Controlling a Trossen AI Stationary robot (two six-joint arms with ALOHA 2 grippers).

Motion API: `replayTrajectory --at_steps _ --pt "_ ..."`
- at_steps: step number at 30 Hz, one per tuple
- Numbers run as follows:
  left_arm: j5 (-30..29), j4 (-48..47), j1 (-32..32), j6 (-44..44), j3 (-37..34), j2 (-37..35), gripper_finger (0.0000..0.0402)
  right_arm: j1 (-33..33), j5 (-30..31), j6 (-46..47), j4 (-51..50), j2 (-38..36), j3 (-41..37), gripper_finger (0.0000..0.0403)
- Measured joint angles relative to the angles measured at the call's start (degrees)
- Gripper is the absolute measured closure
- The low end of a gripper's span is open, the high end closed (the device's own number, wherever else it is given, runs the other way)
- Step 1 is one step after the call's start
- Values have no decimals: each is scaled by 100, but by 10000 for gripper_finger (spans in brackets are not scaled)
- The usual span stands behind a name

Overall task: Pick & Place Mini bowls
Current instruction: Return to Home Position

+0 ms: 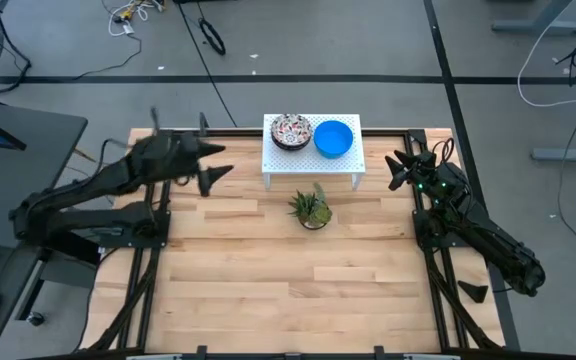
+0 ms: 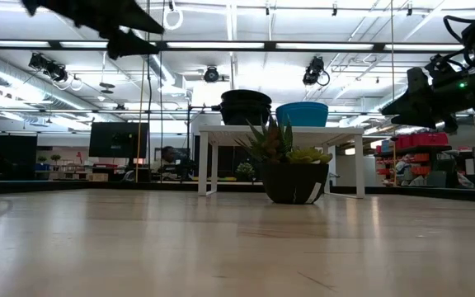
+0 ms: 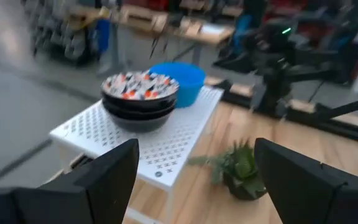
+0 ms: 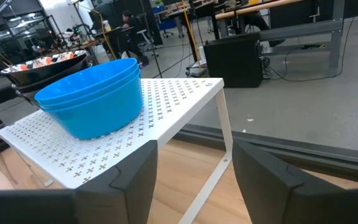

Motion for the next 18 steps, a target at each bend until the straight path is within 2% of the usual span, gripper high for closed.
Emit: replayTrajectory --at_steps 8,18 --pt "261 969 -236 616 -1713 -1885 78 0 0 0 0 0 0 192" --pt "420 1215 -443 881 -2656 -3436 78 0 0 0 0 0 0 192"
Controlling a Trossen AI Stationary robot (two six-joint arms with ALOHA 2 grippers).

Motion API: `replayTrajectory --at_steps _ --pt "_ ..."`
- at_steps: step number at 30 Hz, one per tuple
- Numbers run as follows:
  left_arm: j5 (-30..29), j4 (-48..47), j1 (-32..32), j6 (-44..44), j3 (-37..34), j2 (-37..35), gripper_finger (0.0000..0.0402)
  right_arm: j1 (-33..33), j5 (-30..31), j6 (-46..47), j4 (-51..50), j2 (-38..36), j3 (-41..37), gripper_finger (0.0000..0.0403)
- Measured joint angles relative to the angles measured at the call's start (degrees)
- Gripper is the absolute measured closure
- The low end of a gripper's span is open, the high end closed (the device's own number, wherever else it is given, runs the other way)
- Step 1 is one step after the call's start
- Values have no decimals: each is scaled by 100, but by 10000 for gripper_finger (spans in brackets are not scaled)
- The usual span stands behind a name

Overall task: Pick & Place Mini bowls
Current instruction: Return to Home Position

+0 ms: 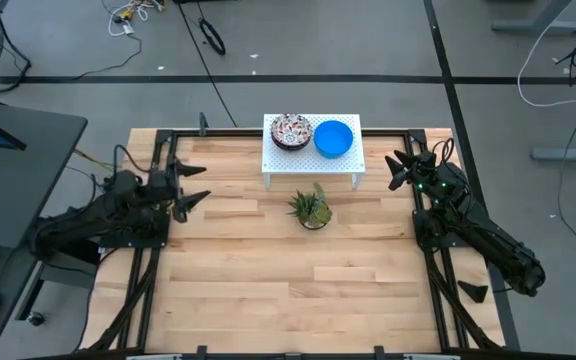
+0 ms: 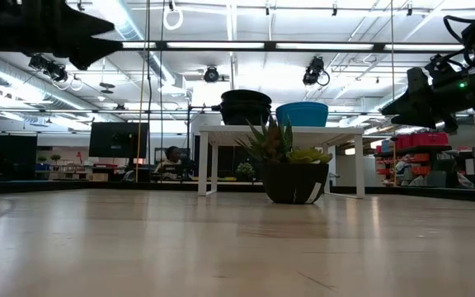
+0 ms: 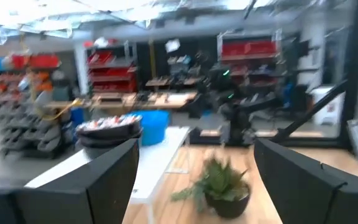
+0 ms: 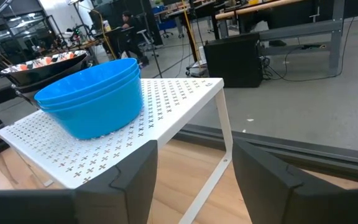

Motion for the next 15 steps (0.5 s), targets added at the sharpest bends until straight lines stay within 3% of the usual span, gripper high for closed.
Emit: replayTrajectory --at_steps 4,15 --pt "127 -25 -81 -7 -266 -551 78 0 0 0 0 0 0 192" --pt "-172 -117 -152 338 -408 -561 78 0 0 0 4 -2 0 192"
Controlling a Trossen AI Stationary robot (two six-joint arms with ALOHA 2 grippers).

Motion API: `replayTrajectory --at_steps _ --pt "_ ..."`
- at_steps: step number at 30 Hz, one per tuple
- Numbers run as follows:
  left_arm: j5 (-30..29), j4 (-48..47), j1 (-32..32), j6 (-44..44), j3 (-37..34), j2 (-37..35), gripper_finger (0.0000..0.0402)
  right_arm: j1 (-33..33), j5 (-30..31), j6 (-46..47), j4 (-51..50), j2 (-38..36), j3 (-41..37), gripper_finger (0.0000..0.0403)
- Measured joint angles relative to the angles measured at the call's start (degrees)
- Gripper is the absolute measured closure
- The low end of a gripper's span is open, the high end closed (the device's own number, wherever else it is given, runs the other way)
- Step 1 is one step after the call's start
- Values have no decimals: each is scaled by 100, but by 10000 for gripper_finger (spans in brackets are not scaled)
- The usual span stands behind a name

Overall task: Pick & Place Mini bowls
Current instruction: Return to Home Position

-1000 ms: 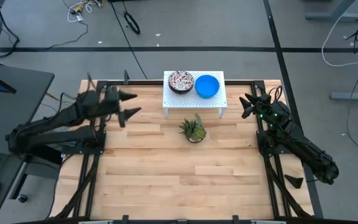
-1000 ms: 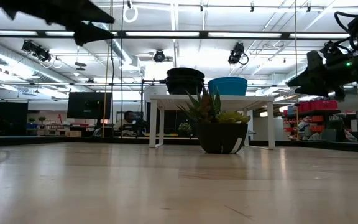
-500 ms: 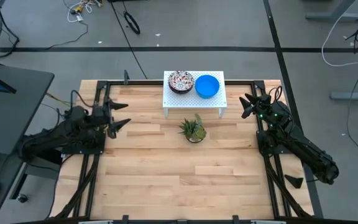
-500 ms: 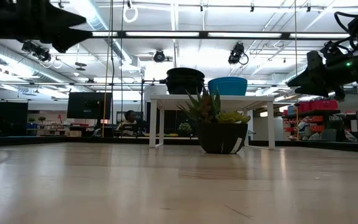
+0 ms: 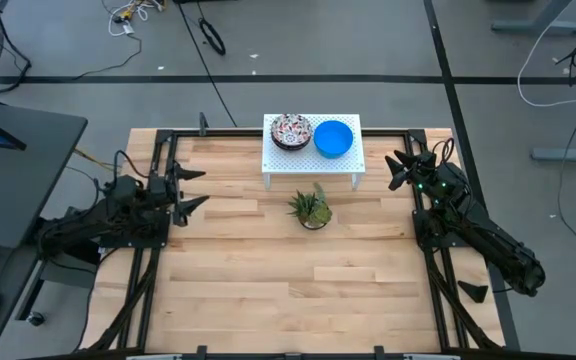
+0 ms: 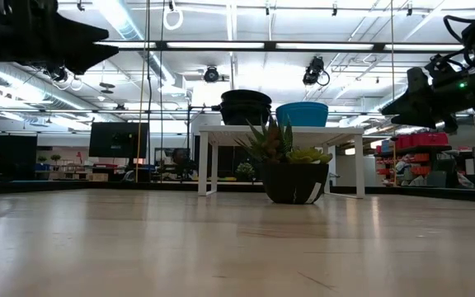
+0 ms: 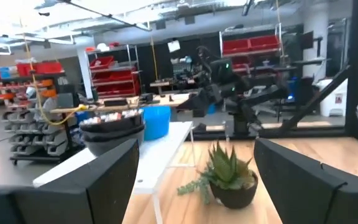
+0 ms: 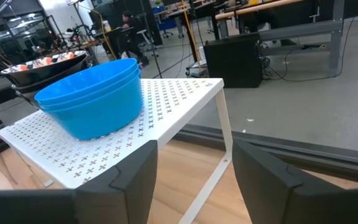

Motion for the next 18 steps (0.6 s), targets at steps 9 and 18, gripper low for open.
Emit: replayTrajectory --at_steps 9,18 --pt "-12 751 4 -26 -719 -6 78 0 0 0 -2 1 0 192" --pt "-10 118 2 -41 -717 7 78 0 0 0 -4 2 0 192"
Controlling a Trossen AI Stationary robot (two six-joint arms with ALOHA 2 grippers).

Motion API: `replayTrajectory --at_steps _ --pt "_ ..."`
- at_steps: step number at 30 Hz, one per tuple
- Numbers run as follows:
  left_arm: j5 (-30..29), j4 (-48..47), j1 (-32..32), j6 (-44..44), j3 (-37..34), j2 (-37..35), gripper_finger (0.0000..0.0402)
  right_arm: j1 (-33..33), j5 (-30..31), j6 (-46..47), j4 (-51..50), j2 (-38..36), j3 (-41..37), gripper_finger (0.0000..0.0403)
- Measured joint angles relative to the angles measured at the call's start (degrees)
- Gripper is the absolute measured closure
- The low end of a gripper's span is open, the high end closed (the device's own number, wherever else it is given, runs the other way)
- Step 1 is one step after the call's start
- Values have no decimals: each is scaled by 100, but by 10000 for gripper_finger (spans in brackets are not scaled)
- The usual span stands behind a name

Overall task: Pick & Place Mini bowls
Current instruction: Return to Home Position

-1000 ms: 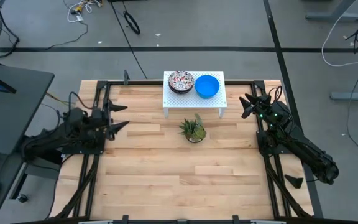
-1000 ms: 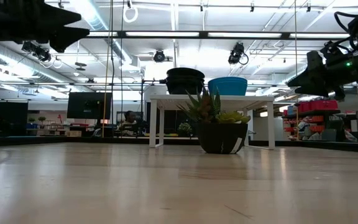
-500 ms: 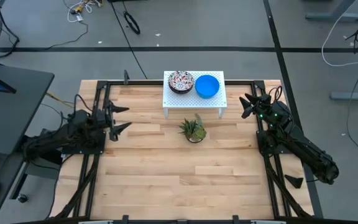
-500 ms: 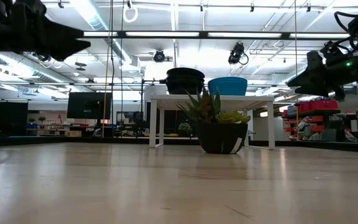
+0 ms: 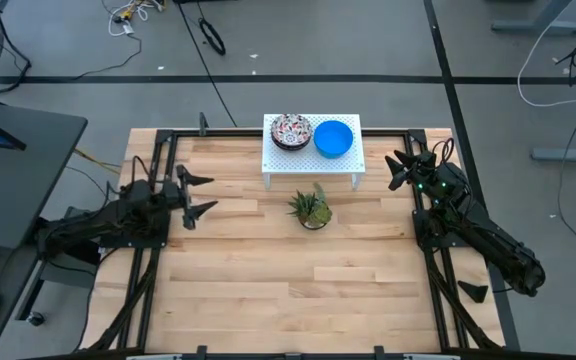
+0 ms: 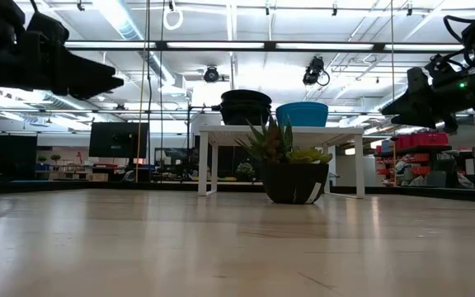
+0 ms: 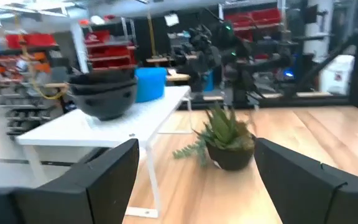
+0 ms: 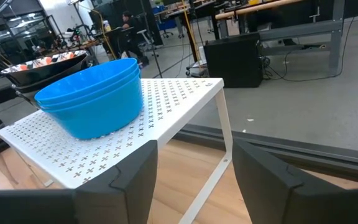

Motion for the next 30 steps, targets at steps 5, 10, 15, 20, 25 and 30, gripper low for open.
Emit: replayTrajectory --at_steps 5,10,15,20,25,30 --pt "226 -67 0 -202 0 8 78 0 0 0 0 -1 0 192" --pt "225 -58 0 -457 0 9 78 0 0 0 0 -2 0 192" --pt "229 -58 0 -457 0 9 78 0 0 0 0 -2 0 192" --pt "229 -58 0 -457 0 9 78 0 0 0 0 -1 0 192" --pt "231 -60 0 -457 -2 9 78 0 0 0 0 0 0 192" --pt "233 -60 0 -457 -2 9 78 0 0 0 0 0 0 192"
